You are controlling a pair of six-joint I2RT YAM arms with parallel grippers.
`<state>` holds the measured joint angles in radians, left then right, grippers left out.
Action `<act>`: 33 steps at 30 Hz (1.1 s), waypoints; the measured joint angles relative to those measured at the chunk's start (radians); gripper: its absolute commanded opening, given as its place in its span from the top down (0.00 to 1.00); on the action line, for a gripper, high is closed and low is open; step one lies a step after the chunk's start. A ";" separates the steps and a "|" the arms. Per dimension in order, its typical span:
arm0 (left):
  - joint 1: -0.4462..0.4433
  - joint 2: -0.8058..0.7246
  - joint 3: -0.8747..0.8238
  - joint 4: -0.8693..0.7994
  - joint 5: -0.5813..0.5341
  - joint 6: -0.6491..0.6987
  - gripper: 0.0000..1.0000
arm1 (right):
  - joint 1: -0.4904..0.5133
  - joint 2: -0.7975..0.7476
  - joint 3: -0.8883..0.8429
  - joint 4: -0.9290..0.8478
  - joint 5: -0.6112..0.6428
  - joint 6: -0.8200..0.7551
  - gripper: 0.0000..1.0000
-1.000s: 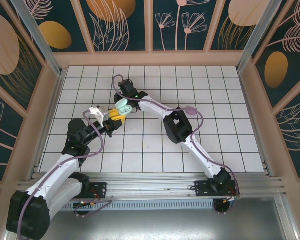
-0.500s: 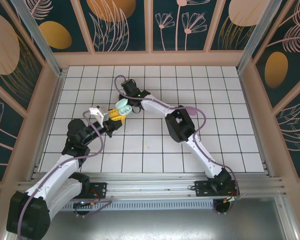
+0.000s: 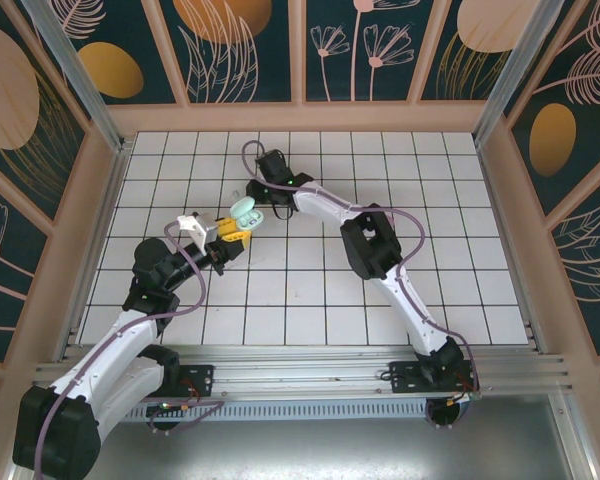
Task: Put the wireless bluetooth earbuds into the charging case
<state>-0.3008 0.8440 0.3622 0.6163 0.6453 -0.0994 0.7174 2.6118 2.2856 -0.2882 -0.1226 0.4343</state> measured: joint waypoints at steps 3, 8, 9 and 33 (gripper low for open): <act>0.000 0.000 0.000 0.000 0.000 0.000 0.99 | 0.004 0.037 0.107 0.013 -0.019 0.012 0.56; 0.000 0.000 0.000 0.000 0.000 0.000 0.98 | 0.009 0.066 0.140 0.058 -0.032 0.018 0.54; 0.000 0.000 0.000 0.000 0.000 0.000 0.98 | 0.010 0.074 0.141 0.063 -0.033 0.018 0.54; 0.000 0.000 0.000 0.000 0.000 0.000 0.98 | 0.077 0.183 0.173 0.126 0.052 -0.042 0.55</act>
<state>-0.3008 0.8436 0.3618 0.6163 0.6453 -0.0994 0.7944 2.7953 2.4588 -0.1623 -0.0704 0.3920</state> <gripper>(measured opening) 0.245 0.457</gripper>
